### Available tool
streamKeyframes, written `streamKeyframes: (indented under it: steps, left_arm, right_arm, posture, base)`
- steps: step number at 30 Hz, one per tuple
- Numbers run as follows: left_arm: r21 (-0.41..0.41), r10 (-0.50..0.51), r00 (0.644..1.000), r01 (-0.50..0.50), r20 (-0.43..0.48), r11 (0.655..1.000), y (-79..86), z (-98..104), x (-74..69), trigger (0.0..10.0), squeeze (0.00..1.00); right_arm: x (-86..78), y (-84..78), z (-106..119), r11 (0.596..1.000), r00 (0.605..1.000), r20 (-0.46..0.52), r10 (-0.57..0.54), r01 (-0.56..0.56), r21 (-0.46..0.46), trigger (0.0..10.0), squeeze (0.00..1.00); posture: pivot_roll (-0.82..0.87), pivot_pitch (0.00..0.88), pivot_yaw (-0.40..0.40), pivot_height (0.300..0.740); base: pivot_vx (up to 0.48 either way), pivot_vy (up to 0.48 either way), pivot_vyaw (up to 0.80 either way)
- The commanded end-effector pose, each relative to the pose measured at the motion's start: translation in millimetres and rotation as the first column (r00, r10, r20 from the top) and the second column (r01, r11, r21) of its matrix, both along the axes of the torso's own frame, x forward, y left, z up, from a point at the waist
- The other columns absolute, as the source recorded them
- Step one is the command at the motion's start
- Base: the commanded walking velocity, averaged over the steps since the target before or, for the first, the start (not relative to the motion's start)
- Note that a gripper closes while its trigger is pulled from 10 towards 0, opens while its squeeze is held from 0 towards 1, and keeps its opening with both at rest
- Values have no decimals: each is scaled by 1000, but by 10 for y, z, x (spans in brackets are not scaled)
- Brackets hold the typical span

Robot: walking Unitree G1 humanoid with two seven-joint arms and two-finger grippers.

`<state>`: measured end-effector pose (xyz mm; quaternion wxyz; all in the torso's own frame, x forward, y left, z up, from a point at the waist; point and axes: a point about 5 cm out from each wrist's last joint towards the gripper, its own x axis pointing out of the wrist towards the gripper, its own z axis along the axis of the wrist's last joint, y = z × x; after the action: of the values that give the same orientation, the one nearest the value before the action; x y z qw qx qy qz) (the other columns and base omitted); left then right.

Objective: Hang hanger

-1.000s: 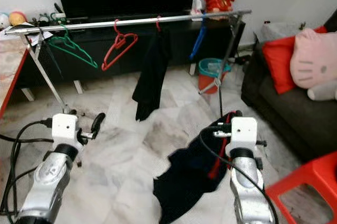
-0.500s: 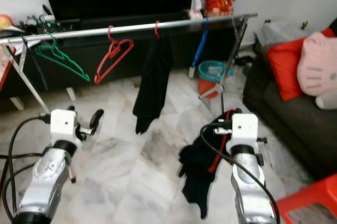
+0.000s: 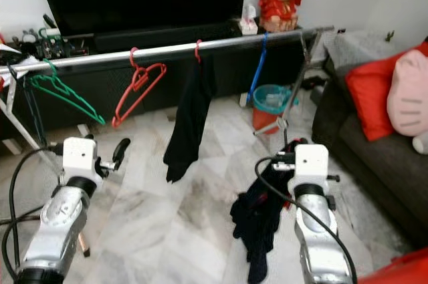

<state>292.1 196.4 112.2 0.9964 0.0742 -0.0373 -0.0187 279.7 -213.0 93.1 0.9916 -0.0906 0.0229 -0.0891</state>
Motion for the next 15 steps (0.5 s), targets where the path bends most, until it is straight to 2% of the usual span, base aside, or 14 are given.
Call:
streamKeyframes:
  steps: [1,15]
  left_arm:
    - [13,13,1000,-13,8,1000,43,40,1,10000,0]
    - [10,9,1000,-9,17,1000,29,71,15,10000,0]
  right_arm:
    - [-11,-4,-26,1000,1000,-2,-3,3,9,10000,0]
    - [-34,-25,-44,1000,1000,-5,-10,10,14,10000,0]
  posture:
    - [-165,0,-21,732]
    - [-166,0,-20,732]
  base:
    - [356,0,0]
    - [359,0,0]
